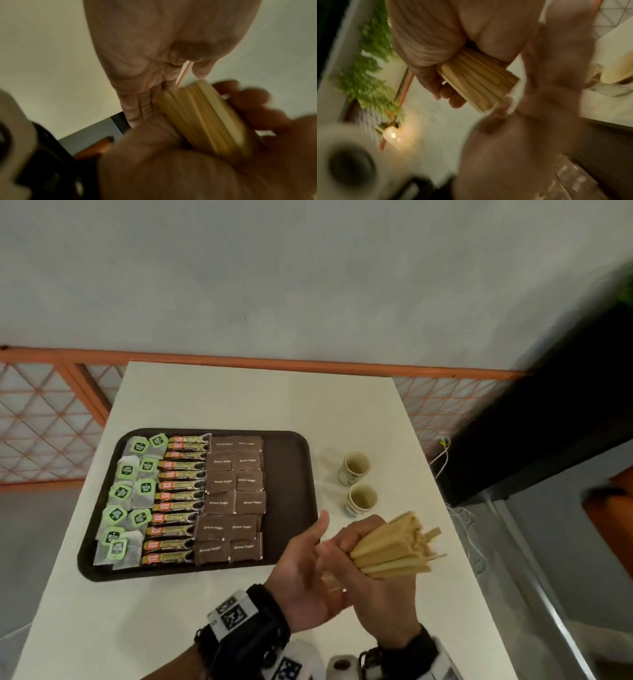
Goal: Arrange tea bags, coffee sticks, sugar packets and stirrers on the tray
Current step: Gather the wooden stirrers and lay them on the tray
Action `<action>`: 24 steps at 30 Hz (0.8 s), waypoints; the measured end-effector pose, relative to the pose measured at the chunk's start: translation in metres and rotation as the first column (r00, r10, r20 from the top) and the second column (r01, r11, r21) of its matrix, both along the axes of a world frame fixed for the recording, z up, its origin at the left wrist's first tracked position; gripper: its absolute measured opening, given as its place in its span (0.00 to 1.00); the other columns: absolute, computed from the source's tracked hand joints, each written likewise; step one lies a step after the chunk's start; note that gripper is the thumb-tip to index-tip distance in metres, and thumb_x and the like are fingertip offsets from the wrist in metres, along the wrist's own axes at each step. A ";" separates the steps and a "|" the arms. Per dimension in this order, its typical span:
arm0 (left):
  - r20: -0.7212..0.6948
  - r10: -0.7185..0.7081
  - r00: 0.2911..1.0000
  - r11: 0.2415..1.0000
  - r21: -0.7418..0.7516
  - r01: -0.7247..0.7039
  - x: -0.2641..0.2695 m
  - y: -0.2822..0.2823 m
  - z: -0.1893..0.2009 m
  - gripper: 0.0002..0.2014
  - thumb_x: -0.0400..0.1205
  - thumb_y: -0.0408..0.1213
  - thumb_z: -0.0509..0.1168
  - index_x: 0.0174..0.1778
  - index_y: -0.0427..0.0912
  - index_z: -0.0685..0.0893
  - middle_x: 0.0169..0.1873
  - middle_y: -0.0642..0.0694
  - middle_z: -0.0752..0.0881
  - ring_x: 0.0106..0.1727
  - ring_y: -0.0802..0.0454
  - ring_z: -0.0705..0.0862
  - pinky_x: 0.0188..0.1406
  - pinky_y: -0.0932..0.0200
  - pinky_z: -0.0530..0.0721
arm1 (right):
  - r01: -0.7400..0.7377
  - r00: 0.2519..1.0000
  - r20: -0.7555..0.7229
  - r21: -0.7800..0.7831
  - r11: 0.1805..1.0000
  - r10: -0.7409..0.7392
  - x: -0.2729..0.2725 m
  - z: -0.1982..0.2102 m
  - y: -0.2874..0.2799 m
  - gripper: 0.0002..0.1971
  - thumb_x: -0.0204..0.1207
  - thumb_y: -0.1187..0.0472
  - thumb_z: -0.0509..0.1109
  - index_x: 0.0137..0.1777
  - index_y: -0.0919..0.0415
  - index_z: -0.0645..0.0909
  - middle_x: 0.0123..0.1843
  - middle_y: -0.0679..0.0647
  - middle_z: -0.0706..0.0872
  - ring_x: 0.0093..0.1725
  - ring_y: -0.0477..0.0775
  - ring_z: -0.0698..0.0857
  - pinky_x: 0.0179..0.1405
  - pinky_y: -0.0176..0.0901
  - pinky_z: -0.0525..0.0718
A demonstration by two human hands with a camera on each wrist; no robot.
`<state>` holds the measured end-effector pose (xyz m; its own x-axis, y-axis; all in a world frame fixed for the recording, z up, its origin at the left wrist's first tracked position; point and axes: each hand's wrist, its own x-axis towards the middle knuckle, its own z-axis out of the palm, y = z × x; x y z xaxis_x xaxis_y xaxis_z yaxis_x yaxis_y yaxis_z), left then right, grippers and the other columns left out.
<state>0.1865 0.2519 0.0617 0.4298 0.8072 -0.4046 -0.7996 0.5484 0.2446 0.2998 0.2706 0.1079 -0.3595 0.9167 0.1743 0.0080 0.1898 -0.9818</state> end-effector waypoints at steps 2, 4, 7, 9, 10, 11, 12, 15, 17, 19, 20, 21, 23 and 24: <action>0.041 -0.019 0.999 1.000 -0.006 0.020 -0.004 -0.004 -0.001 0.33 0.81 0.61 0.63 0.65 0.32 0.83 0.65 0.37 0.81 0.73 0.43 0.76 0.83 0.53 0.61 | -0.003 0.998 0.070 -0.021 1.000 0.005 -0.006 -0.006 -0.004 0.10 0.63 0.51 0.83 0.34 0.46 0.82 0.32 0.60 0.88 0.33 0.67 0.87 0.34 0.60 0.87; 0.008 -0.016 1.000 0.999 -0.034 0.016 -0.010 -0.009 -0.002 0.32 0.81 0.61 0.64 0.61 0.32 0.82 0.64 0.37 0.78 0.74 0.43 0.73 0.85 0.54 0.57 | -0.006 0.993 0.117 -0.021 1.000 0.009 -0.010 -0.007 -0.006 0.11 0.63 0.51 0.83 0.33 0.44 0.81 0.31 0.60 0.87 0.32 0.66 0.88 0.33 0.60 0.87; -0.098 0.019 0.995 0.999 -0.041 -0.023 -0.012 -0.014 0.008 0.31 0.82 0.61 0.62 0.64 0.34 0.77 0.66 0.39 0.75 0.78 0.43 0.69 0.86 0.53 0.54 | 0.015 0.992 0.125 -0.044 0.999 -0.009 -0.014 -0.005 -0.007 0.11 0.62 0.53 0.81 0.31 0.43 0.79 0.29 0.59 0.86 0.30 0.63 0.86 0.31 0.50 0.86; -0.089 0.097 0.991 0.995 -0.017 -0.099 -0.006 -0.014 0.014 0.32 0.76 0.64 0.67 0.64 0.39 0.78 0.63 0.43 0.76 0.79 0.46 0.68 0.85 0.56 0.56 | 0.009 0.988 0.155 -0.030 1.000 -0.004 -0.027 0.004 -0.011 0.10 0.64 0.52 0.81 0.34 0.45 0.80 0.32 0.60 0.86 0.32 0.60 0.86 0.37 0.55 0.87; -0.152 0.137 0.979 0.991 0.011 -0.137 -0.005 -0.016 0.018 0.34 0.70 0.66 0.71 0.61 0.42 0.80 0.59 0.46 0.78 0.78 0.50 0.70 0.83 0.60 0.58 | 0.000 0.982 0.189 -0.047 0.999 0.009 -0.033 0.004 -0.015 0.08 0.67 0.54 0.80 0.38 0.54 0.83 0.37 0.65 0.87 0.33 0.55 0.85 0.42 0.60 0.87; -0.167 0.161 0.973 0.986 -0.006 -0.164 -0.003 -0.017 0.021 0.38 0.66 0.67 0.73 0.63 0.42 0.80 0.61 0.47 0.80 0.77 0.51 0.71 0.82 0.61 0.59 | 0.003 0.970 0.242 -0.095 0.995 0.020 -0.040 0.006 -0.017 0.10 0.72 0.57 0.78 0.46 0.64 0.85 0.45 0.73 0.87 0.35 0.46 0.81 0.45 0.63 0.83; -0.147 0.142 0.979 0.989 -0.024 -0.147 -0.005 -0.018 0.020 0.42 0.69 0.66 0.72 0.70 0.38 0.77 0.71 0.42 0.77 0.80 0.47 0.69 0.84 0.57 0.58 | 0.037 0.956 0.293 -0.158 0.987 0.011 -0.045 0.005 -0.019 0.10 0.77 0.61 0.75 0.51 0.69 0.86 0.51 0.78 0.85 0.35 0.43 0.75 0.50 0.67 0.75; -0.127 0.094 0.988 0.993 -0.062 -0.102 -0.020 -0.018 0.016 0.40 0.81 0.65 0.60 0.78 0.34 0.73 0.80 0.34 0.68 0.81 0.39 0.67 0.85 0.46 0.56 | 0.049 0.976 0.215 -0.078 0.996 -0.032 -0.046 0.005 -0.017 0.07 0.69 0.58 0.79 0.34 0.53 0.83 0.33 0.62 0.87 0.30 0.51 0.82 0.39 0.61 0.87; -0.308 0.126 0.943 0.989 -0.031 -0.142 -0.030 -0.017 0.019 0.37 0.80 0.68 0.54 0.62 0.36 0.87 0.64 0.38 0.85 0.69 0.44 0.81 0.78 0.46 0.69 | 0.040 0.968 0.251 -0.024 0.999 -0.033 -0.034 0.002 -0.011 0.16 0.69 0.63 0.80 0.27 0.45 0.79 0.25 0.47 0.83 0.26 0.45 0.82 0.31 0.41 0.83; -0.715 0.200 0.670 0.980 0.150 -0.132 -0.047 -0.019 0.028 0.36 0.80 0.70 0.51 0.54 0.42 0.89 0.56 0.49 0.91 0.60 0.55 0.87 0.69 0.49 0.78 | 0.036 0.912 0.409 -0.033 0.999 -0.019 -0.026 -0.003 -0.004 0.19 0.71 0.65 0.79 0.25 0.46 0.78 0.22 0.44 0.81 0.23 0.41 0.77 0.24 0.35 0.76; -0.861 0.294 0.416 0.956 0.272 -0.111 -0.058 -0.022 0.033 0.34 0.81 0.70 0.49 0.55 0.47 0.89 0.55 0.55 0.91 0.59 0.62 0.86 0.65 0.54 0.80 | 0.029 0.876 0.482 -0.011 1.000 -0.020 -0.021 -0.007 0.001 0.19 0.71 0.64 0.79 0.25 0.47 0.76 0.22 0.44 0.80 0.22 0.42 0.76 0.23 0.34 0.73; -0.898 0.393 0.199 0.919 0.387 -0.069 -0.069 -0.024 0.039 0.31 0.82 0.70 0.47 0.56 0.53 0.88 0.54 0.58 0.90 0.57 0.66 0.86 0.60 0.57 0.81 | -0.001 0.825 0.565 0.014 1.000 -0.007 -0.018 -0.010 0.004 0.19 0.71 0.62 0.78 0.26 0.45 0.74 0.22 0.43 0.79 0.22 0.43 0.76 0.23 0.32 0.71; -0.840 0.542 0.016 0.840 0.542 -0.007 -0.082 -0.028 0.050 0.31 0.81 0.69 0.45 0.57 0.56 0.87 0.47 0.51 0.91 0.51 0.57 0.89 0.47 0.54 0.86 | -0.133 0.670 0.739 0.026 0.991 0.070 -0.014 -0.014 0.007 0.13 0.73 0.57 0.75 0.34 0.43 0.74 0.28 0.41 0.80 0.26 0.42 0.78 0.26 0.29 0.71; -0.798 0.603 0.002 0.798 0.603 0.014 -0.081 -0.029 0.057 0.32 0.81 0.70 0.44 0.58 0.55 0.87 0.46 0.48 0.91 0.49 0.54 0.89 0.47 0.52 0.85 | -0.196 0.593 0.800 0.033 0.980 0.092 -0.015 -0.015 0.008 0.07 0.75 0.54 0.73 0.40 0.44 0.77 0.31 0.42 0.81 0.28 0.42 0.79 0.28 0.28 0.71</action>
